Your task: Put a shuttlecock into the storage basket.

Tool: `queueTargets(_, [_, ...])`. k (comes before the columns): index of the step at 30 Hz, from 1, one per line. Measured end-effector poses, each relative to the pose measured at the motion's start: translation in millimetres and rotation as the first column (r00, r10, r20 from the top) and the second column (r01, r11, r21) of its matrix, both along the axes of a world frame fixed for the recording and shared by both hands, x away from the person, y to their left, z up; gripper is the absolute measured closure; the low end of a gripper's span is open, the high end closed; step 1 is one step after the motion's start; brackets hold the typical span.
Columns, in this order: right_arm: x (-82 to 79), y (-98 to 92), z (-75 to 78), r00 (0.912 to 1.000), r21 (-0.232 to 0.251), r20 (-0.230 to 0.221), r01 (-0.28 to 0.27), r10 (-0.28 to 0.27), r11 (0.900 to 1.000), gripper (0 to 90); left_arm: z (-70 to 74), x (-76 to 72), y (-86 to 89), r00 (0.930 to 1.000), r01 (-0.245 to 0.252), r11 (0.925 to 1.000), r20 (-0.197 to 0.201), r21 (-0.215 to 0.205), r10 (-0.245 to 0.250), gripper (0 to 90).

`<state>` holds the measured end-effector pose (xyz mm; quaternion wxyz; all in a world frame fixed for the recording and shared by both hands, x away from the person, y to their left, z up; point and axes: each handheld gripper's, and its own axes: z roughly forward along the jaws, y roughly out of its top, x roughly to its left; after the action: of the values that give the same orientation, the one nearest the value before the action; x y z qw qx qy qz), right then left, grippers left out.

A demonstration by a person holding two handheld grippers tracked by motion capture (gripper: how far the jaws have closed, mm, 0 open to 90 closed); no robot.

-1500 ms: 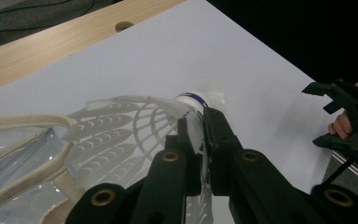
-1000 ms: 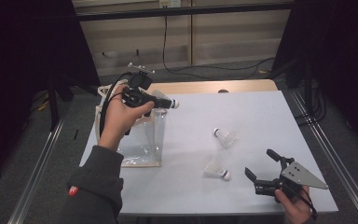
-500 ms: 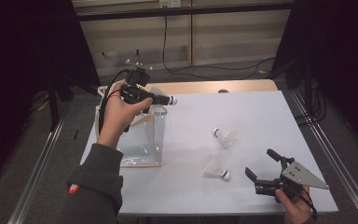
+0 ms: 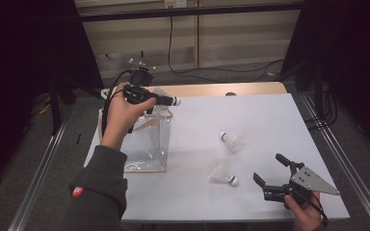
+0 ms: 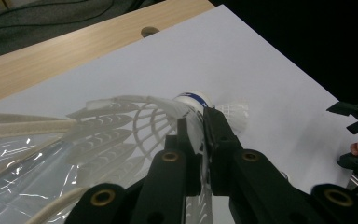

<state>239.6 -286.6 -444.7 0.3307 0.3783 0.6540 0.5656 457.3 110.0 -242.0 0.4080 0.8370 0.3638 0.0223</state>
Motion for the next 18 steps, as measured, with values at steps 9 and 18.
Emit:
queueTargets(9, [-0.2,-0.4,0.2,1.0,-0.002,-0.001,0.002,-0.002,1.0,1.3,3.1,4.2,0.8,0.9998,-0.021,0.9998,0.001,0.005,0.021,86.5])
queueTargets(18, [-0.4,-0.3,0.5,1.0,0.002,-0.001,0.003,-0.003,1.0,1.4,3.2,8.7,3.4,0.9994,-0.035,0.9993,-0.001,0.016,0.035,86.5])
